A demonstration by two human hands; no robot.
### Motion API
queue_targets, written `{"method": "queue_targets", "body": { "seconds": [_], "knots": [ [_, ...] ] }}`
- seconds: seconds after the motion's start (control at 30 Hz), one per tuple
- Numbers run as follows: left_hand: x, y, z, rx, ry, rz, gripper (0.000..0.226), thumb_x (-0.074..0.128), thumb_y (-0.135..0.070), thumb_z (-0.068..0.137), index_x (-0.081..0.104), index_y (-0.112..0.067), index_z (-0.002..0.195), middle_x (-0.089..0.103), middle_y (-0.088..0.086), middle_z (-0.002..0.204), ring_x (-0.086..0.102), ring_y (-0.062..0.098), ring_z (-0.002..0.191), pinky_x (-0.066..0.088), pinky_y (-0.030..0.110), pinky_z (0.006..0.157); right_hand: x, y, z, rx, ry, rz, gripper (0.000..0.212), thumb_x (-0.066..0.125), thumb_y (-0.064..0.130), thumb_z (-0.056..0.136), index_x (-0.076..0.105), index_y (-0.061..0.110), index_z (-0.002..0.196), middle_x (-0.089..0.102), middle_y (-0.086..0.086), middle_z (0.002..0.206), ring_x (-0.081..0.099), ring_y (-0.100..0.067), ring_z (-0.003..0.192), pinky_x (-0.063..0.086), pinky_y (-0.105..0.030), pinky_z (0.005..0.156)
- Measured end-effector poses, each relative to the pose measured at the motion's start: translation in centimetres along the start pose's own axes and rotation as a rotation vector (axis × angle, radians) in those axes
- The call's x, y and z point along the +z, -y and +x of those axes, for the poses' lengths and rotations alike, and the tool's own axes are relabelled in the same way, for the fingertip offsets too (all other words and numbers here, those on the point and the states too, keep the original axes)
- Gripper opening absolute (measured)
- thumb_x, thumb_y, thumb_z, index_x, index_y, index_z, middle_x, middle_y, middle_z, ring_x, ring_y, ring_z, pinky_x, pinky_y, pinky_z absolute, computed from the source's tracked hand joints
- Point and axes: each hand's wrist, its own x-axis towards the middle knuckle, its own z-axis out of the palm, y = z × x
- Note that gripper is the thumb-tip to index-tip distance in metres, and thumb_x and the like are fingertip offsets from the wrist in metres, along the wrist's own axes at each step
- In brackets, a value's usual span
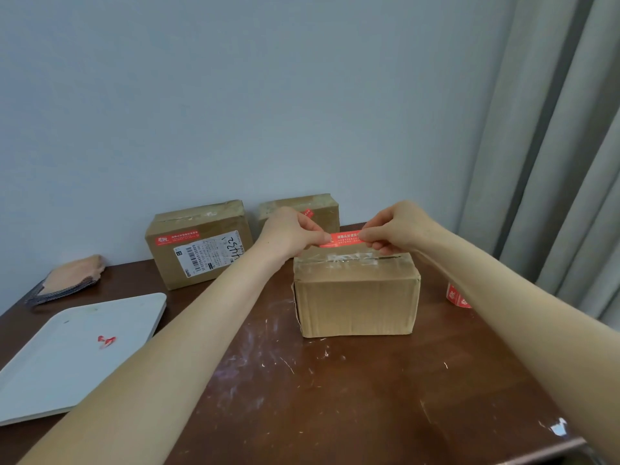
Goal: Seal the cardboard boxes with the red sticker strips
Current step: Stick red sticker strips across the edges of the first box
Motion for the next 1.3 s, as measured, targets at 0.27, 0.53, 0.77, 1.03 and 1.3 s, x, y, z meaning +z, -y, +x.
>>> {"method": "queue_targets", "body": {
  "seconds": [0.27, 0.53, 0.77, 1.03, 1.3],
  "knots": [
    [0.3, 0.4, 0.1, -0.033, 0.046, -0.036, 0.011, 0.076, -0.019, 0.078, 0.072, -0.011, 0.085, 0.065, 0.002, 0.07, 0.052, 0.013, 0.065, 0.044, 0.019, 0.052, -0.3, -0.6, -0.2, 0.011, 0.018, -0.071, 0.014, 0.074, 0.015, 0.083, 0.071, 0.001, 0.086, 0.062, -0.006, 0.059, 0.052, -0.004, 0.04, 0.043, -0.013, 0.04],
    [0.4, 0.5, -0.4, -0.025, 0.024, 0.052, 0.015, 0.069, -0.021, 0.085, 0.072, -0.007, 0.088, 0.068, 0.015, 0.095, 0.062, 0.023, 0.087, 0.042, 0.027, 0.061, 0.9, -0.5, -0.4, -0.013, 0.025, -0.3, 0.021, 0.07, 0.029, 0.083, 0.07, 0.009, 0.076, 0.058, -0.002, 0.059, 0.047, -0.017, 0.059, 0.04, -0.023, 0.052],
    [0.4, 1.3, 0.2, 0.022, -0.01, 0.178, 0.01, 0.07, -0.021, 0.083, 0.073, -0.013, 0.076, 0.071, 0.003, 0.095, 0.06, 0.014, 0.087, 0.043, 0.029, 0.077, 1.5, -0.4, -0.1, 0.007, 0.028, -0.329, 0.02, 0.071, 0.021, 0.079, 0.074, 0.0, 0.079, 0.058, -0.004, 0.052, 0.041, -0.014, 0.046, 0.038, -0.021, 0.048],
    [0.8, 1.8, 0.4, 0.056, -0.012, 0.341, 0.007, 0.069, -0.022, 0.082, 0.074, -0.017, 0.081, 0.062, -0.005, 0.078, 0.055, 0.01, 0.078, 0.04, 0.024, 0.067, 2.0, -0.3, 0.7, -0.004, 0.032, -0.461, 0.019, 0.071, 0.022, 0.075, 0.07, 0.003, 0.071, 0.058, -0.004, 0.054, 0.05, -0.014, 0.051, 0.044, -0.025, 0.056],
    [1.2, 2.0, 0.8, 0.057, -0.036, 0.4, 0.006, 0.069, -0.021, 0.081, 0.073, -0.02, 0.078, 0.061, -0.007, 0.077, 0.056, 0.01, 0.076, 0.041, 0.023, 0.064, 2.3, -0.4, 1.1, -0.004, 0.005, -0.542, 0.021, 0.074, 0.023, 0.072, 0.063, 0.009, 0.06, 0.059, -0.001, 0.052, 0.054, -0.013, 0.053, 0.046, -0.027, 0.059]
  ]
}}
